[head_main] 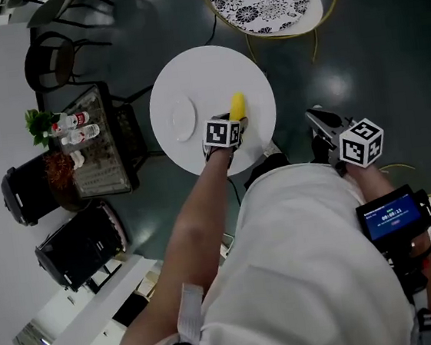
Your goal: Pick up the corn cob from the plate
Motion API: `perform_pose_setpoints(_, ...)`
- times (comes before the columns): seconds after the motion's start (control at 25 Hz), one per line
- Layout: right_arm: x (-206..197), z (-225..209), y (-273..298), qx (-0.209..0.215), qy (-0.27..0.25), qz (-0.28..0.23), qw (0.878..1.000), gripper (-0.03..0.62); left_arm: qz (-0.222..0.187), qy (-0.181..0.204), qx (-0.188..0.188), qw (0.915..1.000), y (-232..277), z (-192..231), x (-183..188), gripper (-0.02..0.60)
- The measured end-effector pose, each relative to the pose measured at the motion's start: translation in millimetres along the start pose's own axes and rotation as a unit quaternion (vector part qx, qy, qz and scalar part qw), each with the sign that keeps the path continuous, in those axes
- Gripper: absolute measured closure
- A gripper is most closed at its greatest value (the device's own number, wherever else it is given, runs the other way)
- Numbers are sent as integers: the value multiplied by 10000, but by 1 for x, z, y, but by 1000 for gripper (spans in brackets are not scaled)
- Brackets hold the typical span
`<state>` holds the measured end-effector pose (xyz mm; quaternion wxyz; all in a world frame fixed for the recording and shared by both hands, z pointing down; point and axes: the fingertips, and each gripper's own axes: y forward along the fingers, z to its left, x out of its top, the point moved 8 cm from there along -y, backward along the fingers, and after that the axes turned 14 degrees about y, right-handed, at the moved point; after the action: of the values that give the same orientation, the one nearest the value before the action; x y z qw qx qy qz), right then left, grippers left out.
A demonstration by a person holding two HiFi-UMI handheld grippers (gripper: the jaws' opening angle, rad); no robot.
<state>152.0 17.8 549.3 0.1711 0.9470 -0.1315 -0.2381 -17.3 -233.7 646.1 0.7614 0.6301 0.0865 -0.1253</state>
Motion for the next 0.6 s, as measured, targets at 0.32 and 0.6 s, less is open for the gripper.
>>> perform_pose_setpoints(0.32,-7,-28,-25,-120,136,-201,9996,586,118,591,256,9979,19,-10,-3,330)
perform_pose_setpoints(0.6,-7,-30,-26,-153,196,-275,9993,586,395,926,519,9936,23,-6,-15,328)
